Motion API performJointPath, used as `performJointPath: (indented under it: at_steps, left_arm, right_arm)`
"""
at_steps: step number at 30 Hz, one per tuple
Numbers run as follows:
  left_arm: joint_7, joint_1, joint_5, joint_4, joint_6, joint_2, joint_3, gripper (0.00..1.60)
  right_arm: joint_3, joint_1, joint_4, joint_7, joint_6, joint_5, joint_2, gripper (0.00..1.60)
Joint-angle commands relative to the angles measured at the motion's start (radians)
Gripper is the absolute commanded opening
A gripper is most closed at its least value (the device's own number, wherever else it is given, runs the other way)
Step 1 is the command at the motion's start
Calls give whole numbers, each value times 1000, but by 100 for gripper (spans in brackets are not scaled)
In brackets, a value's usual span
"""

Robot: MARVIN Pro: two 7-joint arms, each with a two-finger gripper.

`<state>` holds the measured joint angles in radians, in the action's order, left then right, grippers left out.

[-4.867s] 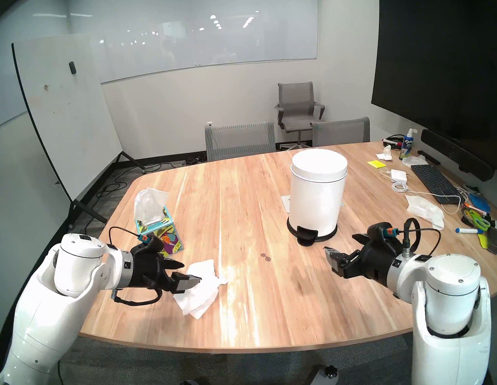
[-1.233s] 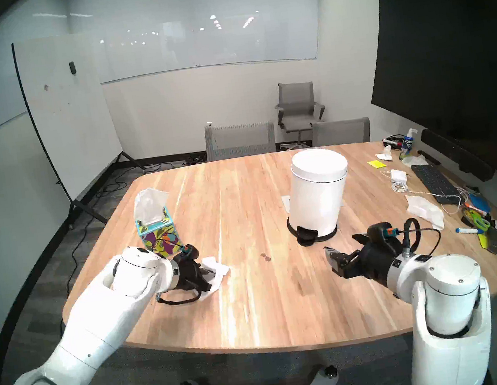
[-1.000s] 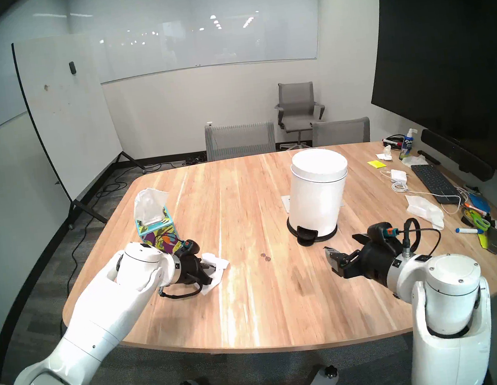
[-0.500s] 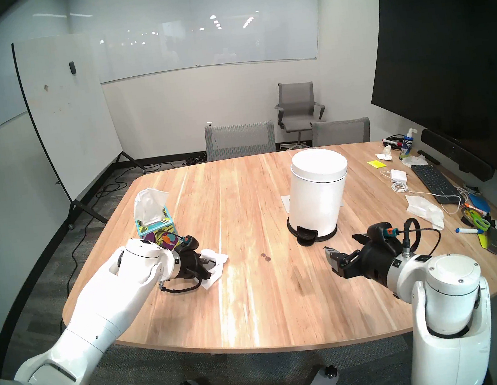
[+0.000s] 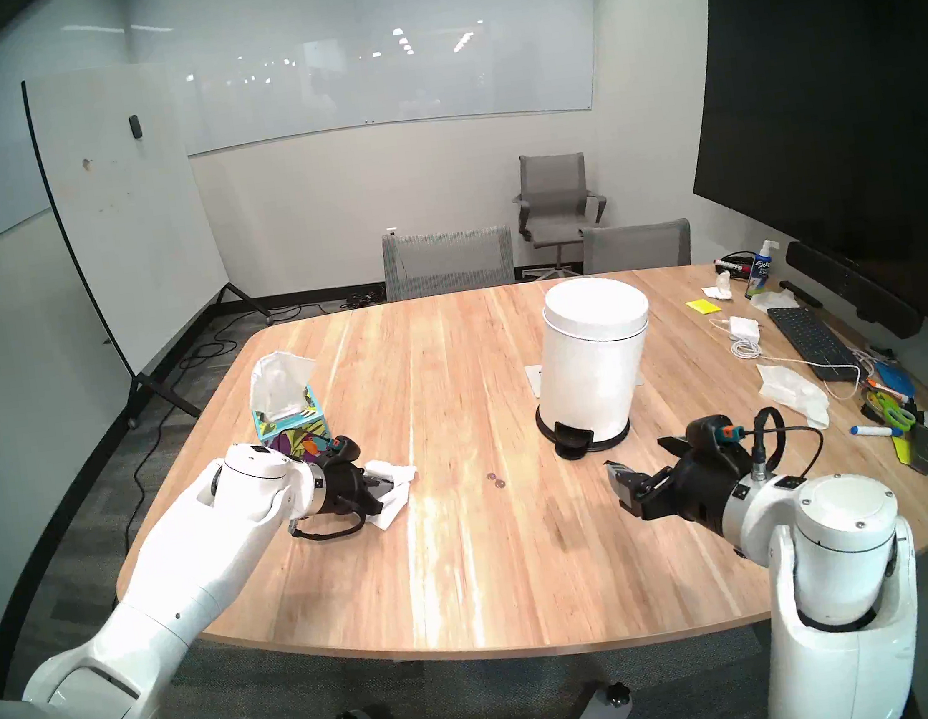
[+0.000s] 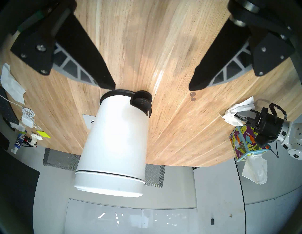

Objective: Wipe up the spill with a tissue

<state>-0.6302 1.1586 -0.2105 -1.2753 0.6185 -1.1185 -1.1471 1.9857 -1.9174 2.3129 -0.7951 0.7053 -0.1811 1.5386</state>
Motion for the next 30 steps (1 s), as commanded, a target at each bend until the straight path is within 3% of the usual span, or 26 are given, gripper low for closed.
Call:
performJointPath:
  at_steps: [1,9,16,22,30]
  left_arm:
    - [-31,92,-2,-52,12,81,0,0]
    - [-53,159,-12,-134,17,128,13,0]
    - [-34,202,-14,-200,27,125,-5,0]
    - [0,203,-26,-248,62,88,6,0]
    - [34,168,-46,-230,103,20,26,0]
  right_arm:
    - [2,2,17,0,-1,1,-1,160]
    - [2,2,16,0,-1,1,-1,160]
    - [2,2,17,0,-1,1,-1,160]
    - [2,2,17,0,-1,1,-1,160]
    - [2,2,17,0,-1,1,-1,160]
